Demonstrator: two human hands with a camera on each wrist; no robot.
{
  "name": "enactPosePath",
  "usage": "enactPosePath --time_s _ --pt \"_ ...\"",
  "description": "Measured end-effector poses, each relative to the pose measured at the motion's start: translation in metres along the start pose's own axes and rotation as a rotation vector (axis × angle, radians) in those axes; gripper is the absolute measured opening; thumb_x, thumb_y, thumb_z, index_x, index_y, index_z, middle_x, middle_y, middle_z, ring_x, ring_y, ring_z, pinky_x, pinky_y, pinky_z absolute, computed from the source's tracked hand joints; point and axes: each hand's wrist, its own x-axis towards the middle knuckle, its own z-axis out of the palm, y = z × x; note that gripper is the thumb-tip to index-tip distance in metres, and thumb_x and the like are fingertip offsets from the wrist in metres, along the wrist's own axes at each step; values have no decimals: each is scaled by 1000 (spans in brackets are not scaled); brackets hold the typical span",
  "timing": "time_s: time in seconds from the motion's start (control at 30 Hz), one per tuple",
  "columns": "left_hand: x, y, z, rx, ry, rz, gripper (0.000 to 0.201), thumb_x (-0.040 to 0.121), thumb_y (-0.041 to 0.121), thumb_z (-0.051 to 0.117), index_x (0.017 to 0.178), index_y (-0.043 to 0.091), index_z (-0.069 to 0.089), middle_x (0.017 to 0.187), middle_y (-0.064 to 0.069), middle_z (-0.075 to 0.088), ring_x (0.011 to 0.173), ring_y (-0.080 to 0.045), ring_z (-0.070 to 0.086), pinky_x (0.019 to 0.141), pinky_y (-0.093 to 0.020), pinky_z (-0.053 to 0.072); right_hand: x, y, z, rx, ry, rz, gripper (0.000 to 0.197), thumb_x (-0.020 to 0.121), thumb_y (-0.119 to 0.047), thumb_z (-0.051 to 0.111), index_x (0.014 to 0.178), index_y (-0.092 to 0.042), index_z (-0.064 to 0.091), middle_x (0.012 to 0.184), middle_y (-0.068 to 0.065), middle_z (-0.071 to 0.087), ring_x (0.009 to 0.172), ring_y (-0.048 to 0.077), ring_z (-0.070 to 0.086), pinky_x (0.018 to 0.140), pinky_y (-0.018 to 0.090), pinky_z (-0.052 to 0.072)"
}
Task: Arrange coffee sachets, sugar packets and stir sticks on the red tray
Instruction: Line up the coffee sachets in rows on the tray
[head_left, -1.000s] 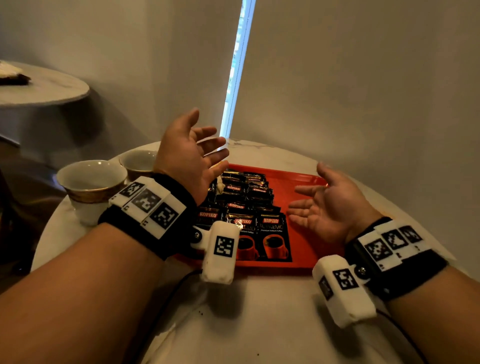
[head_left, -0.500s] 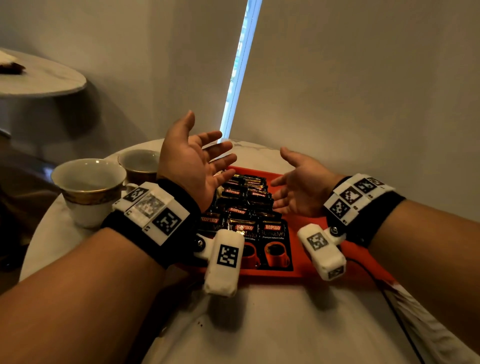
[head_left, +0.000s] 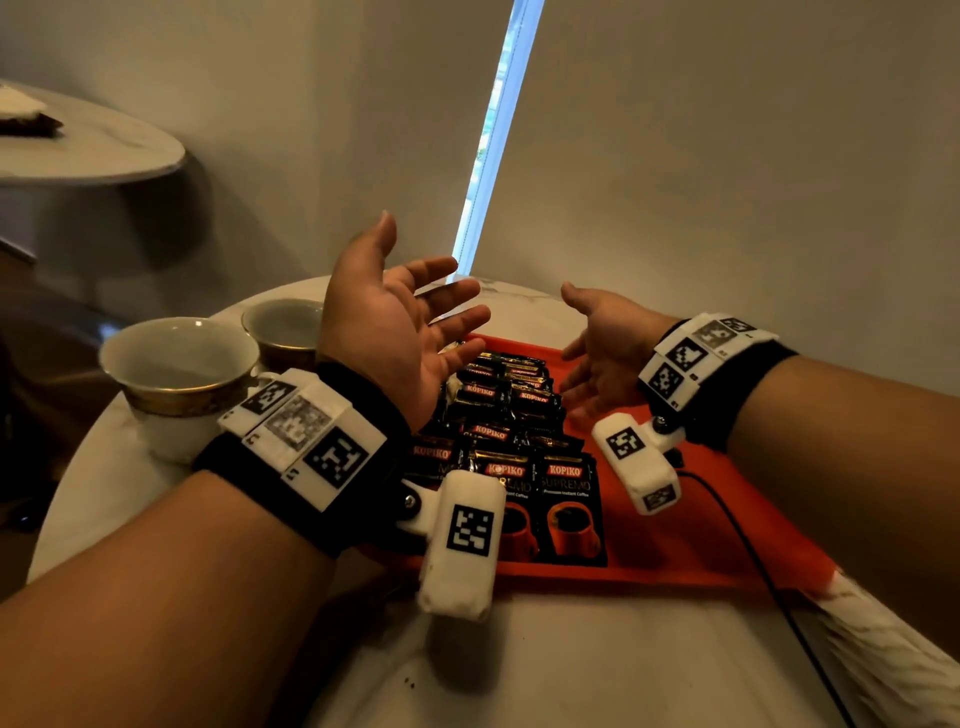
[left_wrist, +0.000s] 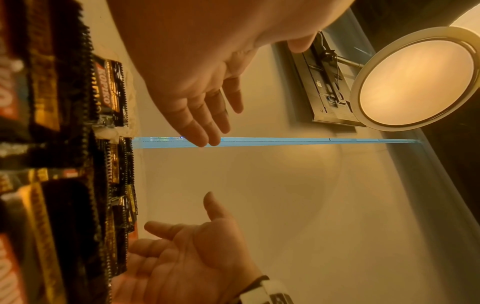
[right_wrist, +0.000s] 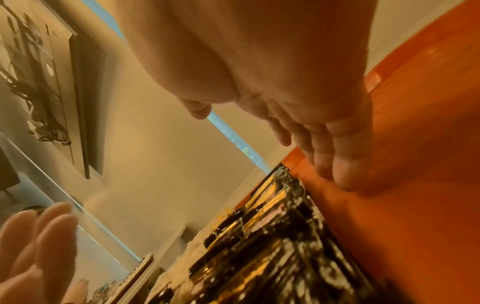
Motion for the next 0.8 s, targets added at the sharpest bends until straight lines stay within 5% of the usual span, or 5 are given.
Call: enactPosePath --time_s 0.2,0.4,0.53,0.63,0.8 --pt "0 -1 1 11 3 -10 66 94 66 37 120 11 64 117 -14 70 108 -37 66 93 -51 51 22 0 8 -15 6 -71 98 82 -82 45 135 0 45 113 10 60 107 24 55 92 37 43" --pt "0 -2 0 7 5 -6 65 94 65 37 119 11 64 116 -14 70 108 -37 66 95 -53 50 12 2 0 -92 57 -107 84 88 -78 39 128 -4 46 123 23 59 104 29 58 82 39 49" --pt "-1 -1 0 -6 -9 0 66 95 65 36 121 11 63 117 -15 69 109 -37 65 96 -53 50 -26 24 -17 -217 54 -154 28 99 -32 44 99 -8 58 92 17 59 75 26 56 68 35 44" --pt "-3 -2 2 -10 -26 2 66 95 65 36 121 11 63 118 -15 69 110 -37 64 97 -53 49 -58 54 -27 -340 -26 -134 17 94 -10 47 90 -6 62 91 18 62 73 25 58 69 34 48" --pt "-7 -5 4 -2 -37 13 66 94 65 36 122 11 63 118 -15 69 109 -36 65 91 -50 52 -96 80 -5 -10 -156 -27 42 98 -51 44 109 -11 43 96 23 58 81 33 61 70 38 52"
